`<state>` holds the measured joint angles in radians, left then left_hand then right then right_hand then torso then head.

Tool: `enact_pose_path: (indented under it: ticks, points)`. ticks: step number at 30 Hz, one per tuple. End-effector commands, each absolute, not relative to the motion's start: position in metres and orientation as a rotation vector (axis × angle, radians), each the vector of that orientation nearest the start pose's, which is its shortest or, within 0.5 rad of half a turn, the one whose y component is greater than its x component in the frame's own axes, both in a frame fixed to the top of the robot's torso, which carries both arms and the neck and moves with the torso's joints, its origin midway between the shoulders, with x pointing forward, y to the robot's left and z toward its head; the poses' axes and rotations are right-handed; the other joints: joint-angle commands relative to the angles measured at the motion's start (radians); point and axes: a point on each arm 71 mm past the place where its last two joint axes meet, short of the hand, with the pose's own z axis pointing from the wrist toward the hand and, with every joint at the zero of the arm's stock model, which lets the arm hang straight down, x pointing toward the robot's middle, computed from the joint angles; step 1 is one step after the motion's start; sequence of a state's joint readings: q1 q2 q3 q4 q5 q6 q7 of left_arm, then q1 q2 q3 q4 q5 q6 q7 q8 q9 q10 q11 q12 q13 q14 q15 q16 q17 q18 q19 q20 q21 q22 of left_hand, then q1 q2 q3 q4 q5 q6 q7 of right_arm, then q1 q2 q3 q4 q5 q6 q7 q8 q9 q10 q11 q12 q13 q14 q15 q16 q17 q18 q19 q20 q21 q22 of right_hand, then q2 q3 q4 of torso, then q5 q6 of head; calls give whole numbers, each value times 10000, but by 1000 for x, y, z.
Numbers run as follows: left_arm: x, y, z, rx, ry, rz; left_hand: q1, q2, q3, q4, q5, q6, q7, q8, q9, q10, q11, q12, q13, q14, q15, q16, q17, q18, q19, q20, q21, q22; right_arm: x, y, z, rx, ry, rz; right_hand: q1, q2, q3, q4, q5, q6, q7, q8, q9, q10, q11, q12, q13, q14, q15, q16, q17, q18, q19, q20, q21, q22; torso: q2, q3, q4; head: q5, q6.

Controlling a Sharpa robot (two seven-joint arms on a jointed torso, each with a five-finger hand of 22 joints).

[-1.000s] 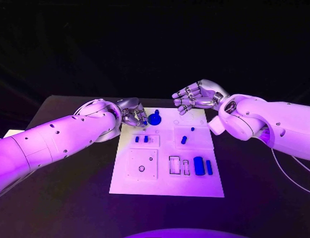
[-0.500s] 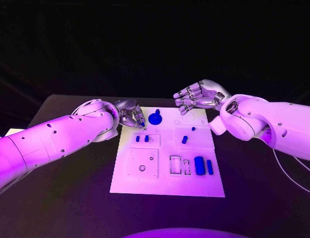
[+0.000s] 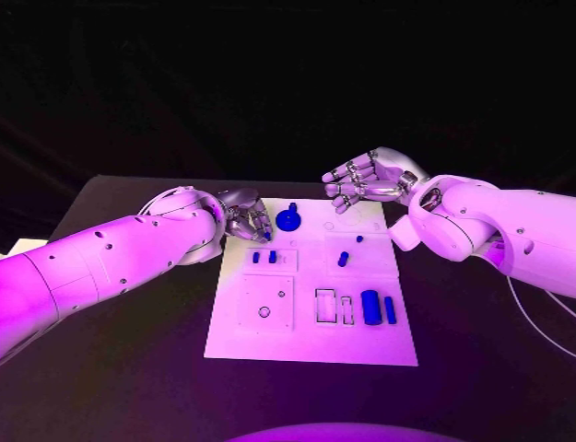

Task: Assemble the parts on the task board

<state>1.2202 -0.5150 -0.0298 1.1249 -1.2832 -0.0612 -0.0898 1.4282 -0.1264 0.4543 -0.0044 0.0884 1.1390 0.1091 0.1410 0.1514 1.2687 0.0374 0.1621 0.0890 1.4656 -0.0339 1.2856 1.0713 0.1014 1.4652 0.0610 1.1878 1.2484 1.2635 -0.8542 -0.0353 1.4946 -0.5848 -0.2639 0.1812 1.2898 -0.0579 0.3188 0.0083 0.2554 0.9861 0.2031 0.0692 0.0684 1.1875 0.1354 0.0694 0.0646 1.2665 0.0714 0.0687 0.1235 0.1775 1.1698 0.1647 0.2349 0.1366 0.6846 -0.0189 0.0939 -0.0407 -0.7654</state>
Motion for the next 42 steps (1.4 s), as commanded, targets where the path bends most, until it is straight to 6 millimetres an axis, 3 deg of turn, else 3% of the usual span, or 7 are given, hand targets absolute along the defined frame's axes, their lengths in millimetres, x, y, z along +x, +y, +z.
enact_pose_path:
  ticks: [1, 42]
  points:
    - [549, 139, -212, 1061, 19469, -6592, -88, 4, 40, -5, -59, 69, 13, 40, 18, 58, 20, -41, 9, 257, -75, 19, -6, -184, 142, -23, 59, 9, 500, -210, -152, 5141, 16522, 12639, -45, 17, 10, 23, -34, -36, 22, -6, 2, -35, -4, -14, -5, -21, 68, -30, -17, 44, 9, 79, -67, -11, 3, -5, 2, -9, 8]
    - [550, 133, -218, 1264, 19686, -6484, -120, 13, 65, -21, -59, 91, 13, 29, 15, 74, 19, -56, 20, 248, -78, 10, -41, -182, 133, -25, 57, 14, 501, -210, -153, 5137, 16526, 12639, -45, 17, 10, 23, -34, -36, 22, -6, 2, -35, -4, -14, -5, -21, 68, -30, -17, 44, 9, 79, -67, -11, 0, -10, -2, -44, -96]
